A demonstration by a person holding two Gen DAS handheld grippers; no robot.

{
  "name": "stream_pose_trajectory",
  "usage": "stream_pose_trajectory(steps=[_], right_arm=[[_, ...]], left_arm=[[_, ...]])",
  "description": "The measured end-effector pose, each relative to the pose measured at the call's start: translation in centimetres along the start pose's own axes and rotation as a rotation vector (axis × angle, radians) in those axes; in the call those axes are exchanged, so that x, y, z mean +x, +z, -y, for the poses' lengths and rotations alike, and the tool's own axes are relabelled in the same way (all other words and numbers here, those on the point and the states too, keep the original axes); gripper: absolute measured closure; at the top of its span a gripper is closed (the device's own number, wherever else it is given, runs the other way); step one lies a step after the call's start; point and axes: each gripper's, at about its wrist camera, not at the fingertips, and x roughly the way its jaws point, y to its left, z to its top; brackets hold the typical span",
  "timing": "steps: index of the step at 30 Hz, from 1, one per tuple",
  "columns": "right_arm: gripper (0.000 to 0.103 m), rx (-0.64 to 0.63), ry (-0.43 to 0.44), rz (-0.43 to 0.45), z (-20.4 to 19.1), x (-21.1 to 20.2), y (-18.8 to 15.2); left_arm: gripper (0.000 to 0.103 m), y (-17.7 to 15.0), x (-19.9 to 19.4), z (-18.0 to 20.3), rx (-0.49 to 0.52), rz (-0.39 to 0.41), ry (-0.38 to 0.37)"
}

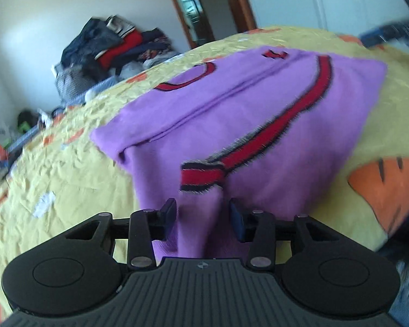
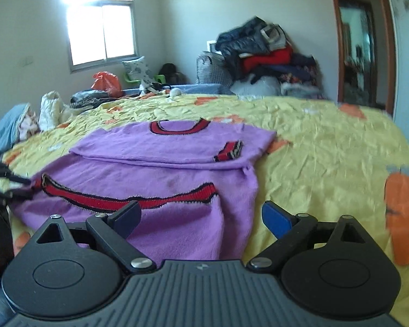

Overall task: Fold small clothes
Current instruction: 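Lay the hem on the sweater body and open both tools, then grasp the folded red ribbed edge with both tools, then lift the red edge with both tools and fold it toward the collar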

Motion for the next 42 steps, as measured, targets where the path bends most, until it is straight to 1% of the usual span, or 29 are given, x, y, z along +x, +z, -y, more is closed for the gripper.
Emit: stream_pose_trajectory(steps=[1,2,3,6,8,10,13,16,17,19,21,22,23,24,27,30,33,38,40,42], right_arm=[[0.007,-0.028,0.005,0.007,-0.1,-0.1,0.1],[0.007,-0.057,0.012,0.014,-0.2,-0.2,0.1],[0.007,-0.080,0.018,0.016,-0.2,-0.1,0.2],[0.007,-0.160,0.067,0.010,-0.4,0.4,0.4],[0.007,-0.207,0.082,-0.014,-0.3,1.3,0.7],[0.007,-0.205,0.104,-0.043,0.1,2.5,1.1],[0.008,-0.190,0.147,-0.078,0.8,4.3,1.5],[0.008,-0.191,0.179,-0.135,1.2,6.8,1.7],[0.010,-0.185,0.189,-0.149,1.4,7.5,1.7],[0.022,-0.154,0.212,-0.181,1.9,9.0,1.9],[0.052,-0.132,0.216,-0.229,2.2,10.3,2.1],[0.058,-0.127,0.224,-0.236,2.2,10.6,2.3],[0.086,-0.124,0.208,-0.234,2.2,10.7,2.4],[0.097,-0.132,0.171,-0.235,2.1,10.7,2.6],[0.098,-0.136,0.143,-0.198,1.9,9.7,2.5],[0.098,-0.135,0.129,-0.175,1.4,8.4,2.3],[0.099,-0.061,0.163,-0.117,1.3,5.9,2.5],[0.099,0.026,0.201,-0.001,0.3,0.8,3.7],[0.099,0.057,0.225,0.049,-0.2,-1.5,4.0],[0.099,0.092,0.249,0.107,-0.6,-3.9,4.3]], left_arm=[[0.069,0.2,0.2,-0.4,-0.022,0.000,0.001],[0.085,0.3,0.4,-0.8,-0.039,-0.007,0.006],[0.096,0.3,0.7,-1.2,-0.055,-0.023,-0.003],[0.096,-0.1,0.6,-2.4,-0.104,-0.020,-0.039],[0.096,-0.1,0.3,-3.6,-0.176,-0.014,-0.096],[0.096,-0.3,0.1,-4.6,-0.240,0.002,-0.112],[0.096,-0.6,0.6,-6.0,-0.335,0.003,-0.160],[0.096,-0.7,1.3,-6.2,-0.343,-0.012,-0.169],[0.096,-0.5,1.4,-6.1,-0.341,-0.015,-0.174],[0.096,-0.3,1.7,-6.2,-0.336,-0.019,-0.172],[0.096,0.0,2.0,-6.3,-0.327,-0.017,-0.177],[0.096,0.1,2.1,-6.3,-0.325,-0.019,-0.176],[0.096,0.2,2.2,-6.4,-0.322,-0.024,-0.182],[0.096,0.2,2.4,-6.5,-0.321,-0.027,-0.190],[0.097,-0.1,2.5,-7.1,-0.352,-0.023,-0.224],[0.098,-1.0,2.1,-8.3,-0.431,-0.002,-0.276],[0.098,-1.7,0.6,-9.3,-0.490,0.029,-0.310],[0.098,-2.2,-4.4,-10.6,-0.545,0.121,-0.361],[0.099,-2.4,-6.5,-10.7,-0.544,0.154,-0.383],[0.099,-2.4,-8.8,-10.6,-0.534,0.193,-0.424]])
